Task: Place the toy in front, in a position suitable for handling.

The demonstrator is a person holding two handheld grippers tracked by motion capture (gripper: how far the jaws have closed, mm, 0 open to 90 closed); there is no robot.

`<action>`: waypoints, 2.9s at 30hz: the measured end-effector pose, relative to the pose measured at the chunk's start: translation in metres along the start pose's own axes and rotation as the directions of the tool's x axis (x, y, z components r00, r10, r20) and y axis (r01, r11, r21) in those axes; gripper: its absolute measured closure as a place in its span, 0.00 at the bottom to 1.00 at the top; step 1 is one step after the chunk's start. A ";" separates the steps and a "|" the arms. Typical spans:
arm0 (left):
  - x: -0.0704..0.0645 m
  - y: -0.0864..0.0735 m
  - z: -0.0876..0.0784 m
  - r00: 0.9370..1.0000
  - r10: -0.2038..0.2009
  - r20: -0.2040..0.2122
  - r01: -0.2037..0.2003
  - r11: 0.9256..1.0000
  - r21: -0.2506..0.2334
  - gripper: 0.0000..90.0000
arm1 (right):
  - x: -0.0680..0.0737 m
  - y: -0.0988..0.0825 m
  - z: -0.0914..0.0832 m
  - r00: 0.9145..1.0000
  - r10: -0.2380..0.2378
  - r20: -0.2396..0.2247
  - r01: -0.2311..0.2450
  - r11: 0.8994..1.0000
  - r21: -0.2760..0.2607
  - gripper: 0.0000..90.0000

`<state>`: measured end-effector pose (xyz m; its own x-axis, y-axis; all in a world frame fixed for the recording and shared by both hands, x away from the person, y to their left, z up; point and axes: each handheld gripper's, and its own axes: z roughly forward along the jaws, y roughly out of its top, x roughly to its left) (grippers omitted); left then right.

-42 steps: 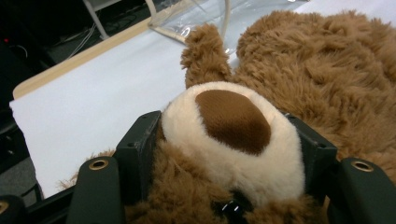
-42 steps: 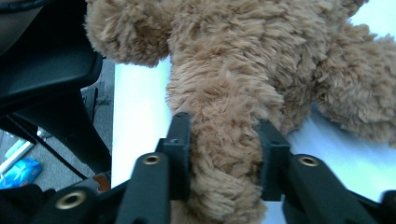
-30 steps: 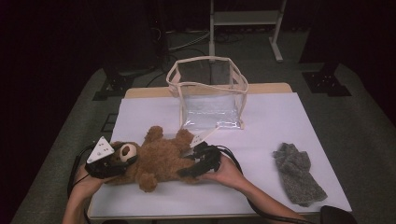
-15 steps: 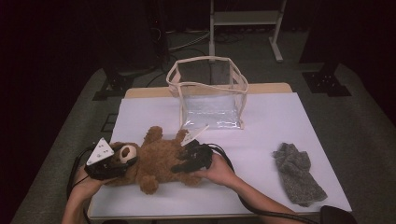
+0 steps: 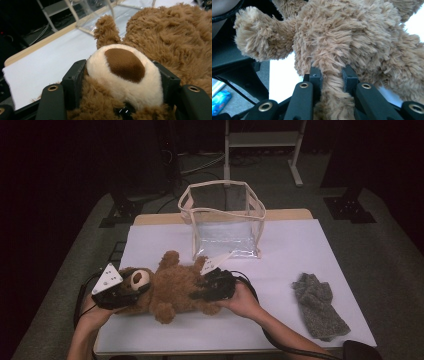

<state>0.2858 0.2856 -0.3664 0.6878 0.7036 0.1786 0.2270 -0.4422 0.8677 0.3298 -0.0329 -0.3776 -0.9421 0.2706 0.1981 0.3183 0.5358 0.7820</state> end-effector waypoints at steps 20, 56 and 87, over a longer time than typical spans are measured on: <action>-0.068 0.084 0.083 0.972 0.143 0.185 -0.128 0.987 -0.094 0.40 | 0.006 -0.055 -0.129 0.977 -0.048 0.209 0.049 0.999 -0.002 0.83; -0.119 0.064 0.133 0.940 0.126 0.317 -0.134 0.991 0.003 0.33 | 0.001 -0.166 -0.220 0.957 0.114 0.267 -0.075 0.986 -0.151 0.44; -0.107 0.066 0.116 0.918 0.168 0.359 -0.182 0.983 0.004 0.22 | -0.059 -0.235 -0.204 0.870 0.060 0.489 -0.108 0.992 0.071 0.59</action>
<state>0.3076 0.1169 -0.3823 0.9170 0.3721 0.1434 0.1012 -0.5649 0.8189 0.2895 -0.3376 -0.4527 -0.7493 0.6586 -0.0692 0.4252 0.5587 0.7121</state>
